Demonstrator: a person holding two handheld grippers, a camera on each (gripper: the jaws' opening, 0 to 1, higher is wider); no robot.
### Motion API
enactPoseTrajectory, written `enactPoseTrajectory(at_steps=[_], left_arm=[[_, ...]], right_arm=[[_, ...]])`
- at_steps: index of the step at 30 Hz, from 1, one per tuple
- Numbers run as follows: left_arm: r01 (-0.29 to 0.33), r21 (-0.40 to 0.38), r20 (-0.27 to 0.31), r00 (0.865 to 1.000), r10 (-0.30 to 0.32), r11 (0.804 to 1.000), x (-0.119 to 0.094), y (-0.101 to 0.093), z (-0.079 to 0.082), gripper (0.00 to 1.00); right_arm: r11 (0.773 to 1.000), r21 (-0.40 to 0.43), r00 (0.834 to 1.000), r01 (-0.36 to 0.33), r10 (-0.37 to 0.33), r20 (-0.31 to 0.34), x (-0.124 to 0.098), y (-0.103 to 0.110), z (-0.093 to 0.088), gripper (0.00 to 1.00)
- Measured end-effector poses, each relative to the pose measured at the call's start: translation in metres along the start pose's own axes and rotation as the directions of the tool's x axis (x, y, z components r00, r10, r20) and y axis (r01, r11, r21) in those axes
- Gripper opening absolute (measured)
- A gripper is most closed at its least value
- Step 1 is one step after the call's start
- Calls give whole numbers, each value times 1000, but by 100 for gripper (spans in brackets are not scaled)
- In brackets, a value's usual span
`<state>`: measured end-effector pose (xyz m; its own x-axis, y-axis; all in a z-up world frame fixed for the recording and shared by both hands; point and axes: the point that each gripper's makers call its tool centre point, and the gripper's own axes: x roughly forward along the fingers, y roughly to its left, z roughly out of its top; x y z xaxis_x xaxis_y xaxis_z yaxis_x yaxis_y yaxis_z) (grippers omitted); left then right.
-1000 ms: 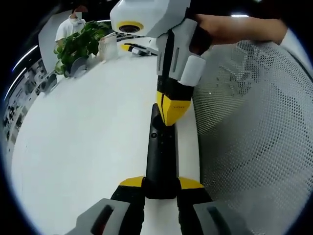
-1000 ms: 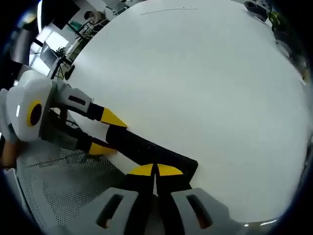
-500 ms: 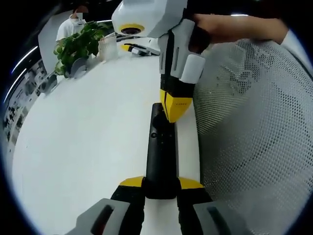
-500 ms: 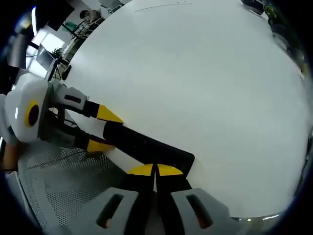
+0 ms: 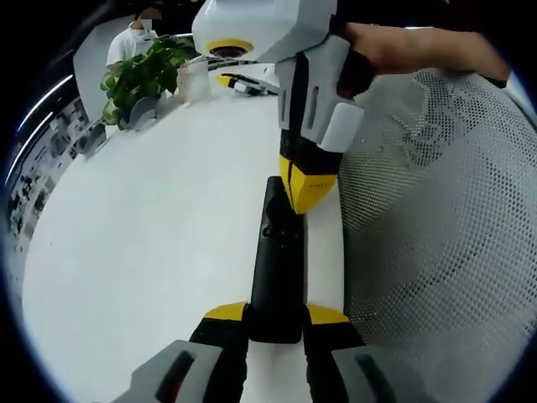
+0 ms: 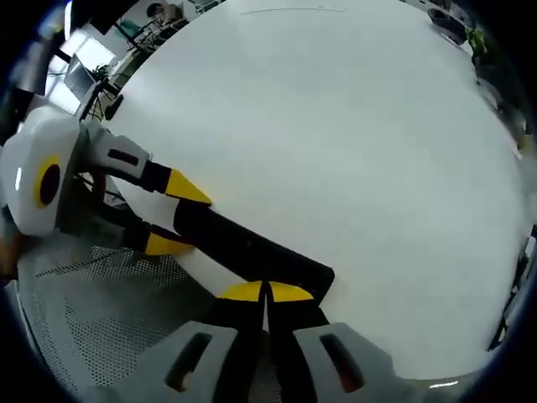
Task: Press the specified remote control buttons in sequence, fully releasing each button before pressing the next.
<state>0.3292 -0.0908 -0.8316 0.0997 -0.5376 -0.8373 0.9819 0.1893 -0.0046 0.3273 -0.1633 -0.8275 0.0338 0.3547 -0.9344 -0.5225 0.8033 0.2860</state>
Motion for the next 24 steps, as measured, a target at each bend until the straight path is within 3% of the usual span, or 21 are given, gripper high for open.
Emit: enactPoseTrajectory(at_steps=[12, 24], left_arm=[[-7, -9, 10, 1000, 7, 1000, 0, -1, 0, 25], [-23, -26, -4, 1000, 23, 999, 1, -2, 1, 25]], right_arm=[[991, 114, 997, -72, 72, 5, -3, -1, 1, 0], [982, 167, 992, -93, 76, 105, -8, -7, 18, 0]])
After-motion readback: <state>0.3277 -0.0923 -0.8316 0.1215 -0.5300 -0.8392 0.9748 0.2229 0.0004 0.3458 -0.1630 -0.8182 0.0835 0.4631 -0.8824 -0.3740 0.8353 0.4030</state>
